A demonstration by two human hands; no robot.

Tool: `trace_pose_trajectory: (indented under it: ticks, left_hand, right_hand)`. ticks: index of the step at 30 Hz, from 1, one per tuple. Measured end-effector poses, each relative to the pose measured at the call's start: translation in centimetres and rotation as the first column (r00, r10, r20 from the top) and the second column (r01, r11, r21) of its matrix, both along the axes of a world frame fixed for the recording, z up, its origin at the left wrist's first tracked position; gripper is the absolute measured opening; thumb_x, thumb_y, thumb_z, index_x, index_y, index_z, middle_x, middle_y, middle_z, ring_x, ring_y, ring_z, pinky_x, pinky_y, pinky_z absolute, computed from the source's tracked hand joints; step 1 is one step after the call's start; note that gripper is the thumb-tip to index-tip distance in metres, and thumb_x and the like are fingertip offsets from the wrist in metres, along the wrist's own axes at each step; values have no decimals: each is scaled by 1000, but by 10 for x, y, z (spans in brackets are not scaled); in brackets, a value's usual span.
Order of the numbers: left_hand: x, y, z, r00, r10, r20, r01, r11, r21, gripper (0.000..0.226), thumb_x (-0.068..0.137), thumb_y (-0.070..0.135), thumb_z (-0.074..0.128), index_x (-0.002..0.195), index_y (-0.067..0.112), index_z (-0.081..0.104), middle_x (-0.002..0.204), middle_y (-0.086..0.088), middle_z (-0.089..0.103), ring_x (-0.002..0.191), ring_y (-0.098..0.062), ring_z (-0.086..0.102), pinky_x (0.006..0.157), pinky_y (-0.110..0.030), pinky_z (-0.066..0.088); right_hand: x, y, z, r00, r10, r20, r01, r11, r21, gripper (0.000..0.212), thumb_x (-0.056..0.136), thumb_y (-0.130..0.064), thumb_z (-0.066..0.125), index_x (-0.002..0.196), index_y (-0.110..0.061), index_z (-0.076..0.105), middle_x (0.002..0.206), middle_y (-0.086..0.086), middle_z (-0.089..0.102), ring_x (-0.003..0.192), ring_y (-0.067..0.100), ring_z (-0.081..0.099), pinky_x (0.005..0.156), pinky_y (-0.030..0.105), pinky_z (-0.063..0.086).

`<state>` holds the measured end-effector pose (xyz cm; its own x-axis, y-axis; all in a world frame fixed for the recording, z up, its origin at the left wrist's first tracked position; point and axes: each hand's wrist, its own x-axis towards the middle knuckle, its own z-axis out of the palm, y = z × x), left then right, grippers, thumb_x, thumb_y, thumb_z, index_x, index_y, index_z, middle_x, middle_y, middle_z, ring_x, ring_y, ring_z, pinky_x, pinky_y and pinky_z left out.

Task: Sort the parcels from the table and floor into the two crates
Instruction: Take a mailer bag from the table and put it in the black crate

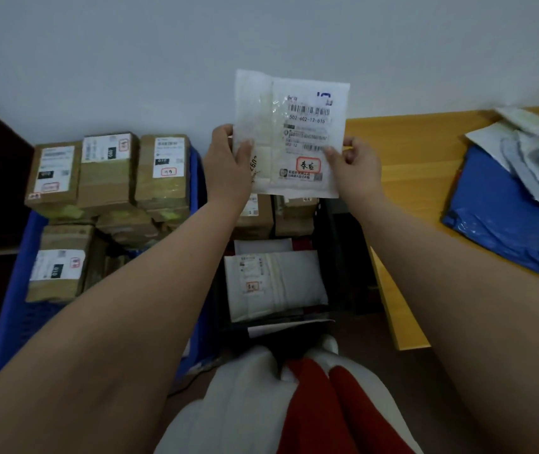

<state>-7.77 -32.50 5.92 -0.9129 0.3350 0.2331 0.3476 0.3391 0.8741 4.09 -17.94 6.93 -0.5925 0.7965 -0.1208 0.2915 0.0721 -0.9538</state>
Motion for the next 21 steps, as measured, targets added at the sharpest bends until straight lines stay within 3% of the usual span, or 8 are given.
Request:
trace_pose_trajectory:
  ticks: [6,11,14,17,21]
  left_hand:
    - [7,-7,0,1000,-7,-21,7,1000,10,28,97,19,55,120,4,51,108,-5,61,94,-10,55,72,-8,40]
    - [15,-10,-3,999,-27,19,27,999,-21,32,96,17,56,125,5,48,114,-10,62,98,-11,55,72,-2,40]
    - [21,-18,-12,995,-63,83,71,992,-101,39,94,12,58,130,6,44,121,-8,59,106,-12,54,80,0,40]
    - [29,-31,-30,980,-120,161,160,952,-262,57,89,6,60,141,11,36,125,-9,54,112,-18,54,95,-26,46]
    - [42,-44,-62,944,-164,285,288,829,-479,71,89,9,60,149,23,26,129,-13,46,112,-26,52,90,-33,45]
  right_hand:
    - [6,-7,3,1000,5,-26,-4,1000,4,23,96,-16,59,116,-4,55,102,17,71,89,25,71,77,47,59]
    - [13,-7,-7,1000,-2,-1,2,1000,16,25,95,-17,61,117,-8,55,101,15,70,88,23,71,76,46,59]
    - [19,-4,-21,991,24,130,-37,995,95,36,92,-17,64,126,-16,53,96,2,65,85,11,67,71,33,60]
    - [29,-7,-40,949,127,290,-168,978,120,57,90,-7,64,140,-20,39,91,-4,60,83,6,61,60,14,46]
    - [42,-16,-69,840,267,472,-343,936,81,65,86,3,58,142,-21,34,110,2,59,95,15,55,68,22,43]
